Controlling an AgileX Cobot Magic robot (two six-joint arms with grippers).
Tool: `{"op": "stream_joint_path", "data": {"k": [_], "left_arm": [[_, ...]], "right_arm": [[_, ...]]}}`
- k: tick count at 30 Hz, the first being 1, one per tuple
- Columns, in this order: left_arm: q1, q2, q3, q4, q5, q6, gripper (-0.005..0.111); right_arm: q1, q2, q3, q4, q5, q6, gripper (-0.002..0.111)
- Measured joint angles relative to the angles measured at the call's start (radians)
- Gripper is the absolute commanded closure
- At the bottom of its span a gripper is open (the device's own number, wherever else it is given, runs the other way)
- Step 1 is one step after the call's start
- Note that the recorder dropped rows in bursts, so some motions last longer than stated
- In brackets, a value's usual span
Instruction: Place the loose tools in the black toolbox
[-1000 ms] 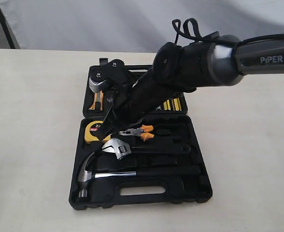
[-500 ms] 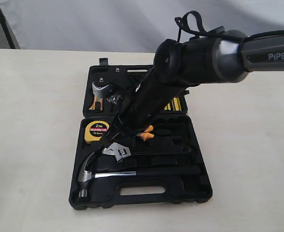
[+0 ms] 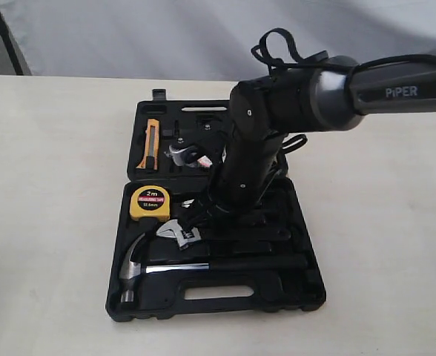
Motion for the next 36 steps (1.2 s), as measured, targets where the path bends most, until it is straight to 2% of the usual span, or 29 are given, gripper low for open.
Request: {"op": "stream_joint_path", "data": {"k": [6, 10, 14, 18, 21, 23, 32, 36], "left_arm": [[0.0, 0.0, 0.0, 0.0, 0.0, 0.0, 0.105], [0.0, 0.0, 0.0, 0.0, 0.0, 0.0, 0.105], [0.0, 0.0, 0.0, 0.0, 0.0, 0.0, 0.105], [0.0, 0.0, 0.0, 0.0, 0.0, 0.0, 0.105], [0.0, 0.0, 0.0, 0.0, 0.0, 0.0, 0.105], [0.0, 0.0, 0.0, 0.0, 0.0, 0.0, 0.105], [0.0, 0.0, 0.0, 0.0, 0.0, 0.0, 0.105], [0.0, 0.0, 0.0, 0.0, 0.0, 0.0, 0.105]], "right_arm": [[0.0, 0.023, -0.047, -0.002, 0.048, 0.038, 0.109], [0.0, -0.042, -0.056, -0.033, 0.056, 0.064, 0.109], [-0.063, -0.226, -0.001, -0.051, 0.056, 0.147, 0.109], [-0.282, -0.431, 0.271, -0.058, 0.056, 0.211, 0.109], [-0.452, -0.664, 0.469, -0.064, 0.052, 0.217, 0.109], [-0.529, -0.828, 0.558, -0.064, 0.056, 0.232, 0.109], [-0.555, -1.369, 0.631, -0.064, 0.075, 0.263, 0.109], [-0.555, -1.582, 0.701, -0.066, 0.016, 0.263, 0.109]]}}
